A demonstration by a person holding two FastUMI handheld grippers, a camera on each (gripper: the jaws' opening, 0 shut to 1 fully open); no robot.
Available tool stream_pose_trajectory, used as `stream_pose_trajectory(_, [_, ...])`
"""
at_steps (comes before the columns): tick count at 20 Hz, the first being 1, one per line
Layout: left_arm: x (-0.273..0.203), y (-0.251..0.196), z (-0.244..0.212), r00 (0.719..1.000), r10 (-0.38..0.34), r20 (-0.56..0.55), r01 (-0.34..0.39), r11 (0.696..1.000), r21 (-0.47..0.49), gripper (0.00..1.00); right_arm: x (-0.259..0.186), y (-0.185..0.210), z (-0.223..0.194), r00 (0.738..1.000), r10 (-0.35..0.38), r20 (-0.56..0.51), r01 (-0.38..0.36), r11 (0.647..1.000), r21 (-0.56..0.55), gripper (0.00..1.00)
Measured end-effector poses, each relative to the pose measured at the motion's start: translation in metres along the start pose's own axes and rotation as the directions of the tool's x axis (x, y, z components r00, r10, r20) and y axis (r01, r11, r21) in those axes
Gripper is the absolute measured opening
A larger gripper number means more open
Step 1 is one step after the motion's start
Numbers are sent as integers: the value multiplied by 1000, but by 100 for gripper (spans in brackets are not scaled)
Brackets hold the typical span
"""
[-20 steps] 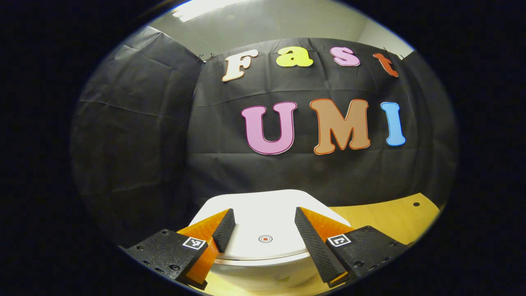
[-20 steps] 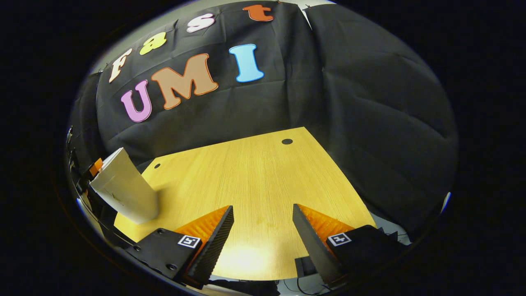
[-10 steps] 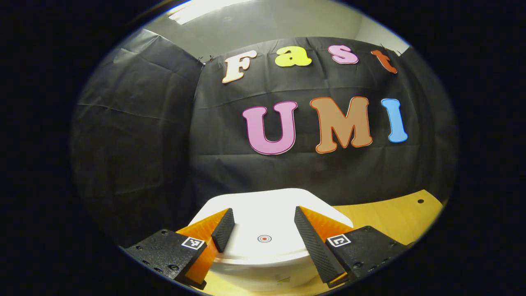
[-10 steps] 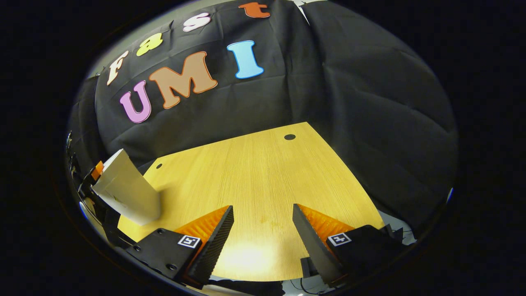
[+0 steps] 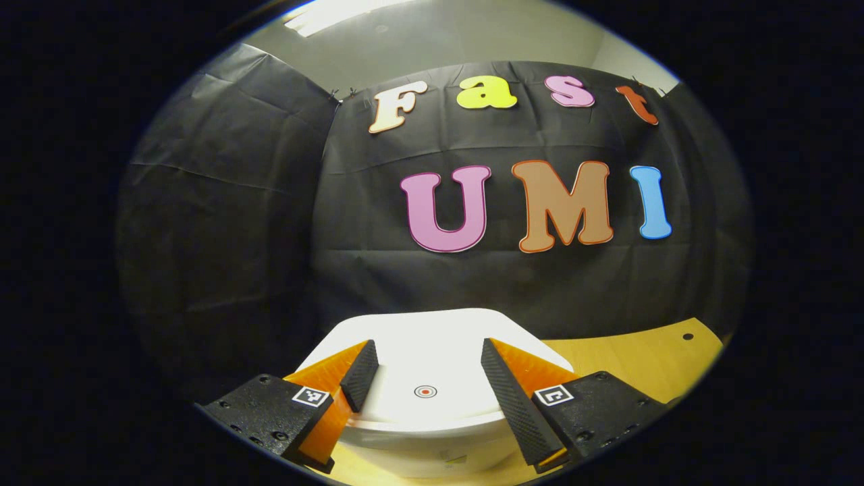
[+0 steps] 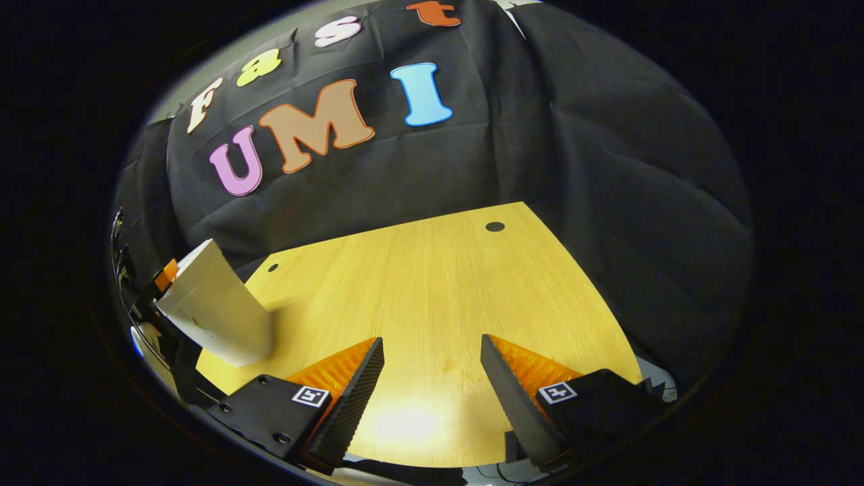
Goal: Press the lid of the desktop garbage bin to open it, pick up the crumpled paper on the desktop and throw it into the bin, then pick up the pop can on the desktop and drop it into the bin, and finally close the garbage bin lid.
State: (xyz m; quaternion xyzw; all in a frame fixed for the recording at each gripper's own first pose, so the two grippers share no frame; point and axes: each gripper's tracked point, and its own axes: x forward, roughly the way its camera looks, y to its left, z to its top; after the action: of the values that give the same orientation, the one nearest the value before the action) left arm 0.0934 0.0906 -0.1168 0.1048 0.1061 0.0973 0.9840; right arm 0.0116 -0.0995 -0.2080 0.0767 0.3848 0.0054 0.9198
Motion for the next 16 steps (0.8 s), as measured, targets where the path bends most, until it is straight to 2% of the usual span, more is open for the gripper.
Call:
stream_pose_trajectory(4, [2, 0, 0, 1000, -7, -27, 7, 1000, -8, 94, -3, 7, 9, 1000, 15, 10, -15, 999, -31, 96])
stream_pose_trajectory(9, [-1, 4, 13, 999, -12, -35, 7, 989, -148, 93, -10, 24, 14, 999, 44, 30, -42, 997, -61, 96])
stream_pose_trajectory(11, [-9, 9, 41, 999, -7, 47, 13, 991, -131, 94, -13, 32, 21, 997, 51, 55, -47, 996, -76, 96])
stream_pose_trajectory(14, [-26, -3, 86, 987, -68, 148, 76, 996, -49, 93, -20, 50, 34, 991, 82, 110, -73, 994, -82, 96])
stream_pose_trajectory(16, [-42, -4, 104, 978, -88, 191, 97, 995, -37, 93, -24, 62, 44, 984, 105, 144, -94, 992, -81, 96])
